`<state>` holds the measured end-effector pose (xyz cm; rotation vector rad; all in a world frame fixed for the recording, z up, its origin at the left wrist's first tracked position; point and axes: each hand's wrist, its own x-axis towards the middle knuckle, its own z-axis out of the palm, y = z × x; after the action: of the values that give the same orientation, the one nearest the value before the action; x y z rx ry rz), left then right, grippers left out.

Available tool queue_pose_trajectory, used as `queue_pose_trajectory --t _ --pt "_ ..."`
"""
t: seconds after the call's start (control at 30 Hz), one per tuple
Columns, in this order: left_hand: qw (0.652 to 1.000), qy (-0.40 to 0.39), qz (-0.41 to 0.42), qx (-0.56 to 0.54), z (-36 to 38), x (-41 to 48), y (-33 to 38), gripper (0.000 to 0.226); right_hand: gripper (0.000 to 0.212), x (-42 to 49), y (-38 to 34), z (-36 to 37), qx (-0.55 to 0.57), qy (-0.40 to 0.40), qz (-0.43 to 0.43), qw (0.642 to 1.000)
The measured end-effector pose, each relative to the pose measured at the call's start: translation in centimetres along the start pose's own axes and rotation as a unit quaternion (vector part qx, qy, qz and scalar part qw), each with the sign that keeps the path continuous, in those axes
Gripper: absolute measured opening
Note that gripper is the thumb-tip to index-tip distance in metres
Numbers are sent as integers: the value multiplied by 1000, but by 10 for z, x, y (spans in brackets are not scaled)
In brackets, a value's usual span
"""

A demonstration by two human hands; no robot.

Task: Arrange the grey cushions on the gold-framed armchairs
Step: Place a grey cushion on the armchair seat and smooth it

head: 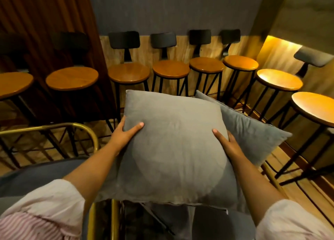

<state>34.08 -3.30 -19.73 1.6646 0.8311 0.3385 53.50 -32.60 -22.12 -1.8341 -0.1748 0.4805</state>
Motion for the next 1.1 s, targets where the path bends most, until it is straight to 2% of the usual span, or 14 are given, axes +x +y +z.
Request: queue_pose_trajectory --t 0.07,0.2,0.3,0.5,0.67,0.77,0.93,1.1 --pt "997 22 -20 67 11 13 -19 95 84 16 19 13 -28 -9 21 999" --pt "968 20 -86 236 39 25 -59 88 93 41 60 53 -157 -48 133 977" --pt "954 14 -97 282 44 32 -72 86 92 48 78 65 -179 -21 145 973" --pt "949 6 -92 301 42 33 -79 85 89 46 86 68 -208 -9 124 970" --pt "956 33 -50 288 37 14 -70 85 76 22 70 72 -265 37 7 964" --pt "957 39 -5 289 29 -3 -64 81 70 5 51 85 -317 5 -42 948" --pt "948 46 102 298 -7 -46 -45 54 64 -16 11 122 -318 -53 -137 937" --pt "942 99 100 305 -65 -91 -40 51 55 -52 -24 174 -296 -100 -230 922"
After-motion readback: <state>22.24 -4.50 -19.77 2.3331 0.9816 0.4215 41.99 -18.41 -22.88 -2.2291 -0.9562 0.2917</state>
